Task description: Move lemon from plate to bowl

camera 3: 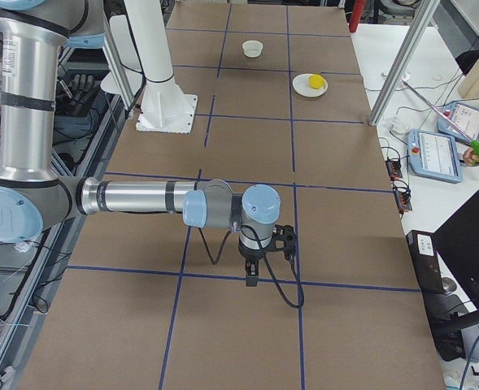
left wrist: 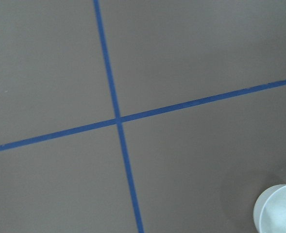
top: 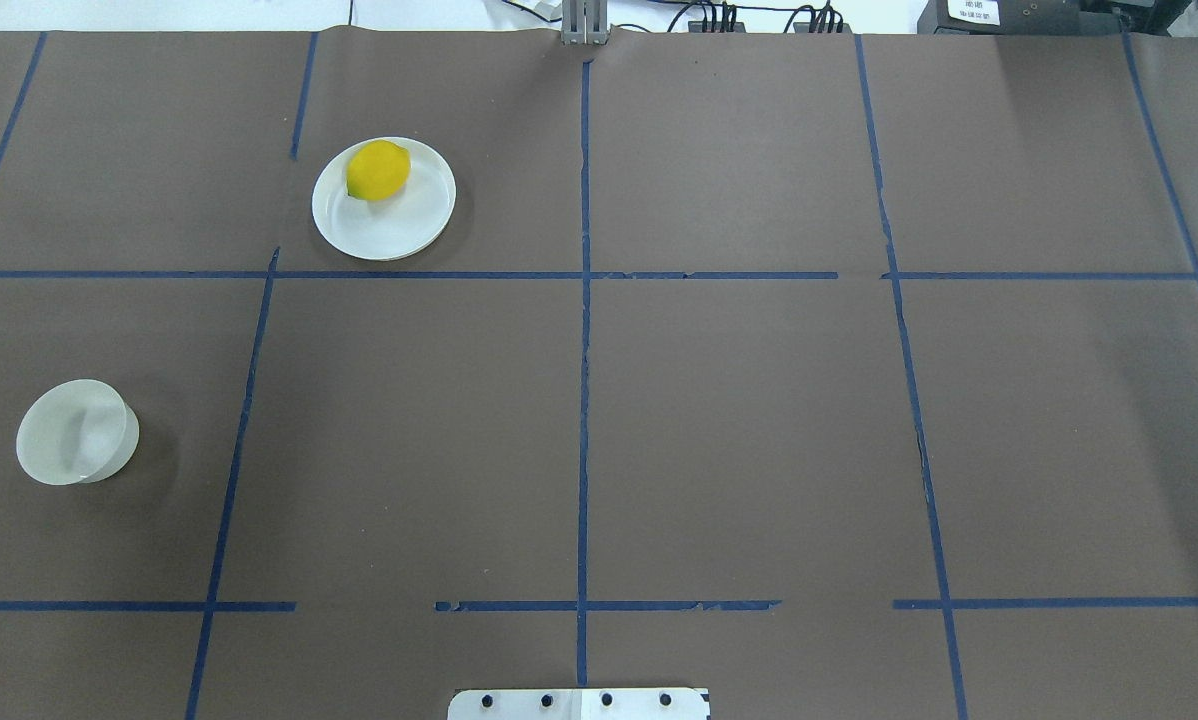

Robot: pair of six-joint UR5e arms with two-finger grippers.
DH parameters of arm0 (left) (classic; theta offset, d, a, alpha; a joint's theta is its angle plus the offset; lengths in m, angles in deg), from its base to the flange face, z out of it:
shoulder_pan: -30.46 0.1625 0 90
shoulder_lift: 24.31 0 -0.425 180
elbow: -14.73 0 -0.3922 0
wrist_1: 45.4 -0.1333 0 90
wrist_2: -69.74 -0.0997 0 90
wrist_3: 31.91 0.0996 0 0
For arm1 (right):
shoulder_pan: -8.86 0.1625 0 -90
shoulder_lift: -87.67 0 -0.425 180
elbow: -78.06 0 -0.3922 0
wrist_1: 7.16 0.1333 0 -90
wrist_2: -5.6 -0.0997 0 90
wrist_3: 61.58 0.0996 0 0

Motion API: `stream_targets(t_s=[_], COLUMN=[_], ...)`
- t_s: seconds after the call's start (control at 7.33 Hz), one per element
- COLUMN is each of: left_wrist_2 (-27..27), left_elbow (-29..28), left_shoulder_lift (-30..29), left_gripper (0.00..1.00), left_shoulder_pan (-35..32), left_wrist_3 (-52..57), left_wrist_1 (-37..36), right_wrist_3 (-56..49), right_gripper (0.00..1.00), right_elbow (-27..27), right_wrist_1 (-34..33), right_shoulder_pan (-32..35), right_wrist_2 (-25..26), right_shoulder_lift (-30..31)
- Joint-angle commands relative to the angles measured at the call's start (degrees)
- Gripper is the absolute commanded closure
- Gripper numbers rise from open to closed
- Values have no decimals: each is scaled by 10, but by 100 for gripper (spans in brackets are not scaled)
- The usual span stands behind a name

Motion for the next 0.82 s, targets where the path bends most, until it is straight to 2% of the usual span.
stream_targets(t_s=[0.0, 0.14, 0.27, 0.55, 0.68], left_wrist_2=[-22, -29, -42, -70, -70], left_elbow=[-1, -18, -72, -219, -288], left_shoulder_lift=[-105, -155, -222, -345, -393], left_gripper=[0, 0, 0, 0, 0], left_shoulder_pan=[119, 161, 201, 223, 234], left_wrist_3=[-148, -210, -275, -342, -390], left_wrist_1=[-5, -5, -5, 21, 72], right_wrist_3=[0, 0, 0, 0, 0], right_gripper=[0, 0, 0, 0, 0], right_elbow=[0, 0, 0, 0, 0], right_wrist_1=[0, 0, 0, 0, 0], right_shoulder_pan=[0, 0, 0, 0, 0], right_wrist_2=[0, 0, 0, 0, 0], right_shoulder_lift=[0, 0, 0, 0, 0])
